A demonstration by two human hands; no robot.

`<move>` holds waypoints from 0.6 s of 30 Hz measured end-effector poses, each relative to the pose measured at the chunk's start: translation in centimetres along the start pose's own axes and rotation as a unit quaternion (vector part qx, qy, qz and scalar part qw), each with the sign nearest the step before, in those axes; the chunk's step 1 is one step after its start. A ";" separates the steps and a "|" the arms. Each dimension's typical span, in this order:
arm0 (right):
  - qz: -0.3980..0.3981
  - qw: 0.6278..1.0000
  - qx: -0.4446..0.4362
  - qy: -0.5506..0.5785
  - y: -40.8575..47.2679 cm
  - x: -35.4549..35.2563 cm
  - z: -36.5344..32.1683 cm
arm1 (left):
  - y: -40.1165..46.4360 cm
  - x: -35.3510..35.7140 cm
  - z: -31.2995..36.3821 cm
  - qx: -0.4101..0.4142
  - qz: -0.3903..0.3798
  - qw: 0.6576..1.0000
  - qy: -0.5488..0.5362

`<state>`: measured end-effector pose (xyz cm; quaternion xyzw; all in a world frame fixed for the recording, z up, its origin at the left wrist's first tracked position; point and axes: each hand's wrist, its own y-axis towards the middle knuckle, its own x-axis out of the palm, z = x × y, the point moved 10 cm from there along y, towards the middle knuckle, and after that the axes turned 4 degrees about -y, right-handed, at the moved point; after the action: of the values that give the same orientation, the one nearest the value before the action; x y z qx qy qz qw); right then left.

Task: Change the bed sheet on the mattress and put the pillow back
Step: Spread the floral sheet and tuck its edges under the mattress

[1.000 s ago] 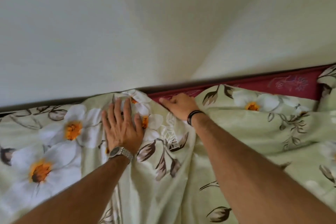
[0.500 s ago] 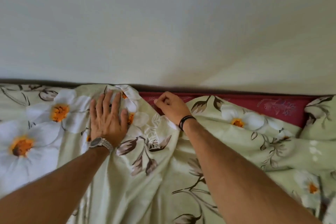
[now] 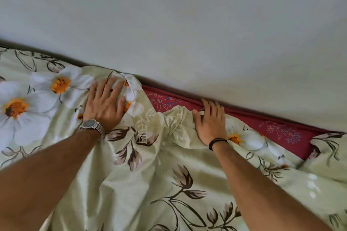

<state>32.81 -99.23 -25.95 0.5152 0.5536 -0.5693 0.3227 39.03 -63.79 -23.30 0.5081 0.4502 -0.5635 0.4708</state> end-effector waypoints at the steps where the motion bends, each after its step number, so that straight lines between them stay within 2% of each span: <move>1: -0.037 0.999 -0.005 -0.009 0.7 0.8 -0.1 | 0.2 -0.1 -0.1 -0.002 -0.005 1.000 -0.001; 5: -0.131 0.990 0.004 -0.057 1.8 1.8 -0.2 | 0.3 -1.4 0.4 -0.024 0.018 0.999 -0.025; 8: -0.157 0.987 0.022 -0.036 1.7 1.9 0.1 | 0.6 -2.9 7.6 0.043 0.069 0.984 -0.156; 9: -0.166 0.986 0.023 -0.018 1.8 2.1 0.2 | 0.6 -3.0 10.9 0.071 0.061 0.976 -0.197; 11: -0.175 0.982 0.027 0.059 1.9 1.3 0.4 | 0.6 -2.2 17.0 0.105 0.034 0.967 -0.230; 13: -0.164 0.965 0.047 0.197 1.8 -0.1 1.3 | 0.9 -0.6 20.8 0.092 0.004 0.966 -0.241; 15: -0.128 0.909 0.110 0.381 1.2 -1.1 2.4 | 2.2 1.0 21.6 0.029 -0.036 0.971 -0.236; 16: -0.092 0.885 0.142 0.434 1.1 -1.4 3.0 | 2.7 1.6 21.3 -0.007 -0.046 0.973 -0.225; 17: -0.053 0.879 0.157 0.446 1.2 -1.9 3.4 | 3.1 1.9 21.0 -0.035 -0.050 0.973 -0.221; 18: -0.022 0.892 0.163 0.421 1.3 -2.3 3.5 | 3.4 1.9 20.8 -0.051 -0.049 0.972 -0.223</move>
<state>33.84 -103.35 -24.68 0.7398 0.5478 -0.3883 -0.0421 39.18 -84.99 -23.70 0.3223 0.3859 -0.6613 0.5566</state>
